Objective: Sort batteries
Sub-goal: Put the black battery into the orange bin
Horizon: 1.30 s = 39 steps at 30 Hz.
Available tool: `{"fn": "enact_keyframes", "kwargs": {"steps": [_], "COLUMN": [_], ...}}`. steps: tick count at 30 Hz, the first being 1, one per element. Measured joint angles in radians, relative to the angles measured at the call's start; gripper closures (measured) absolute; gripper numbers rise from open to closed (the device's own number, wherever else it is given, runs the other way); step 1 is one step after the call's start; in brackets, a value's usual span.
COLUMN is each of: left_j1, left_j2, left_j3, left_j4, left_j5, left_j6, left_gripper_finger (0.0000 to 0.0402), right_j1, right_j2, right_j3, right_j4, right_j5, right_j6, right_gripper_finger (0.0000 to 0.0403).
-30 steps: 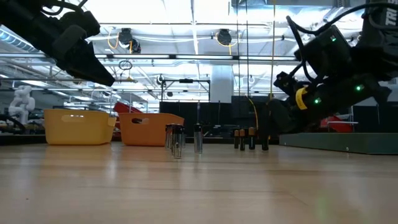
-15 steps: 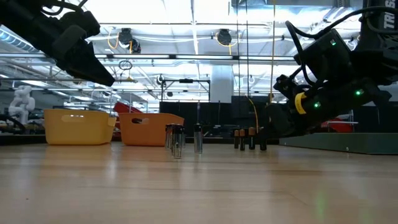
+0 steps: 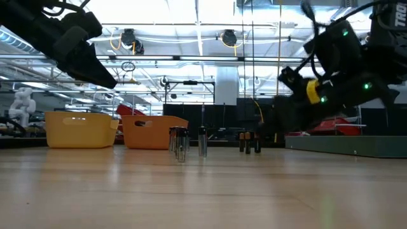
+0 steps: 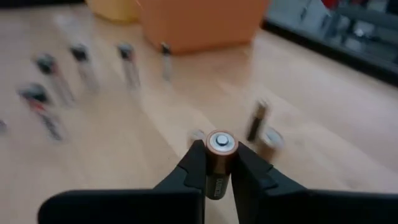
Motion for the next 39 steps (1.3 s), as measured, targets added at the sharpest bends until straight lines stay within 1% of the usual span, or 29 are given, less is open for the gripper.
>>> {"fn": "enact_keyframes", "kwargs": {"steps": [2,4,7,9,11,16,18,19,22,26,30,31,34,36,39], "left_j1": [0.000,0.000,0.000,0.000,0.000,0.000,0.000,0.000,0.000,0.000,0.000,0.000,0.000,0.000,0.000], "left_j2": [0.000,0.000,0.000,0.000,0.000,0.000,0.000,0.000,0.000,0.000,0.000,0.000,0.000,0.000,0.000], "left_j3": [0.000,0.000,0.000,0.000,0.000,0.000,0.000,0.000,0.000,0.000,0.000,0.000,0.000,0.000,0.000], "left_j4": [-0.002,-0.004,-0.004,-0.004,-0.004,-0.007,-0.013,-0.012,-0.021,-0.024,-0.033,-0.038,-0.054,-0.065,-0.073], "left_j5": [0.000,0.000,0.000,0.000,0.000,0.000,0.000,0.000,-0.001,-0.017,-0.018,-0.018,-0.018,-0.019,-0.025], "left_j6": [0.000,0.000,0.000,0.000,0.002,0.002,0.000,0.000,0.000,0.000,-0.004,-0.006,-0.012,-0.013,-0.006], "left_gripper_finger": [0.0167,0.0167,0.0167,0.0167,0.0167,0.0167,0.0167,0.0167,0.0167,0.0167,0.0167,0.0167,0.0167,0.0167,0.0167], "right_j1": [0.009,0.021,0.028,0.012,-0.027,-0.154,-0.202,-0.225,-0.288,-0.351,-0.407,-0.420,-0.452,-0.463,-0.462], "right_j2": [-0.023,-0.049,-0.076,-0.081,-0.080,-0.033,-0.002,0.015,0.086,0.225,0.366,0.395,0.453,0.460,0.421], "right_j3": [0.018,0.060,0.167,0.256,0.346,0.513,0.573,0.602,0.704,0.874,1.069,1.109,1.208,1.246,1.255], "right_j4": [0.013,0.015,-0.023,-0.109,-0.196,-0.240,-0.248,-0.253,-0.251,-0.265,-0.409,-0.453,-0.574,-0.659,-0.759], "right_j5": [0.006,0.028,0.017,-0.021,-0.103,-0.417,-0.500,-0.524,-0.568,-0.612,-0.617,-0.639,-0.728,-0.767,-0.745], "right_j6": [-0.064,-0.163,-0.348,-0.444,-0.496,-0.519,-0.525,-0.528,-0.539,-0.537,-0.481,-0.464,-0.419,-0.412,-0.459], "right_gripper_finger": [0.0375,0.0375,0.0375,0.0375,0.0375,0.0375,0.0375,0.0374,0.0367,0.0364,0.0358,0.0352,0.0320,0.0291,0.0254]}}
